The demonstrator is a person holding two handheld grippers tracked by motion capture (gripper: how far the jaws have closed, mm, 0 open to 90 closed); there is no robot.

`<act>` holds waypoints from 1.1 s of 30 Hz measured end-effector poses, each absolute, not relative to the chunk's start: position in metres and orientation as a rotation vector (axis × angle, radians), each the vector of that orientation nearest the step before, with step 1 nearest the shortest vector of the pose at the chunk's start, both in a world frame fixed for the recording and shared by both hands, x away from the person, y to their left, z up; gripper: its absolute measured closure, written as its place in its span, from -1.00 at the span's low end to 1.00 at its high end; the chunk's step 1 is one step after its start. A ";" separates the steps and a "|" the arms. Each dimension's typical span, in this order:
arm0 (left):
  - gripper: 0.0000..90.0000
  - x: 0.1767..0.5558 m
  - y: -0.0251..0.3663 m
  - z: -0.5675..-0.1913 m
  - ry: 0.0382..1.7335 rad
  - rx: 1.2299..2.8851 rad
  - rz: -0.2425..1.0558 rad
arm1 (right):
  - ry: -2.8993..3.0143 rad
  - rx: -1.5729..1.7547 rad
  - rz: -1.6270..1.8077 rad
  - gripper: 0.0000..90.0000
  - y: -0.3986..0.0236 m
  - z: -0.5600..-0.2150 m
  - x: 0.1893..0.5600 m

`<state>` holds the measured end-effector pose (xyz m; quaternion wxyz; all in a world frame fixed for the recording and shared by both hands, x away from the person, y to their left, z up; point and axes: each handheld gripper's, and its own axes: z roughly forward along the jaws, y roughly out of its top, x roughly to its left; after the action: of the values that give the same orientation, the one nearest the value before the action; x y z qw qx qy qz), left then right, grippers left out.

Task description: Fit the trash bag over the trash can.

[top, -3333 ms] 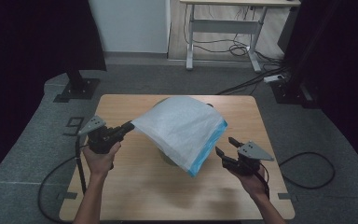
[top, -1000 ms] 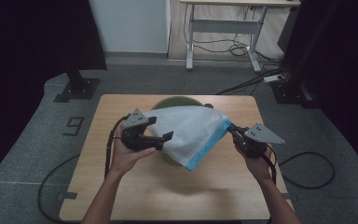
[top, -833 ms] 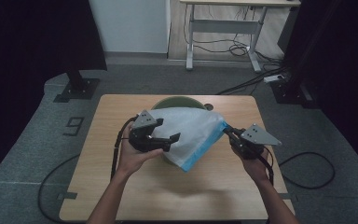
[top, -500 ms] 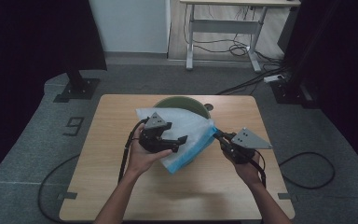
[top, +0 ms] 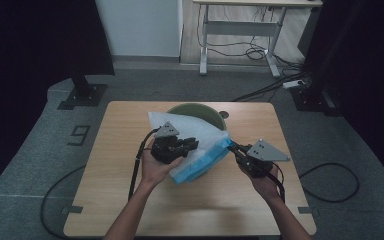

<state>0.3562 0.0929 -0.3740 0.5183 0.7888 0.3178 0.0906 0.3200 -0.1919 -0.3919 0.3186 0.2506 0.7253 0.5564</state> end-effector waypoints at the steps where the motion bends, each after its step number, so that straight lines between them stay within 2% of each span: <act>1: 0.84 0.356 0.093 -0.373 0.760 1.886 0.212 | 1.912 0.667 1.460 0.96 -0.193 -0.393 0.321; 5: 0.98 0.357 0.094 -0.372 0.752 1.874 0.209 | 1.921 0.682 1.443 0.95 -0.195 -0.395 0.325; 14: 0.99 0.353 0.099 -0.366 0.732 1.819 0.273 | 1.930 0.731 1.407 0.95 -0.201 -0.401 0.334; 24: 1.00 0.356 0.108 -0.356 0.727 1.782 0.272 | 1.945 0.727 1.361 0.94 -0.203 -0.403 0.342; 33: 1.00 0.362 0.117 -0.356 0.789 1.745 0.294 | 1.955 0.732 1.319 0.86 -0.212 -0.394 0.353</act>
<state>0.3622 0.1172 -0.3555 0.5664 0.7422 0.3356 0.1253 0.3533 -0.2123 -0.3939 0.3298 0.2800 0.7473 0.5043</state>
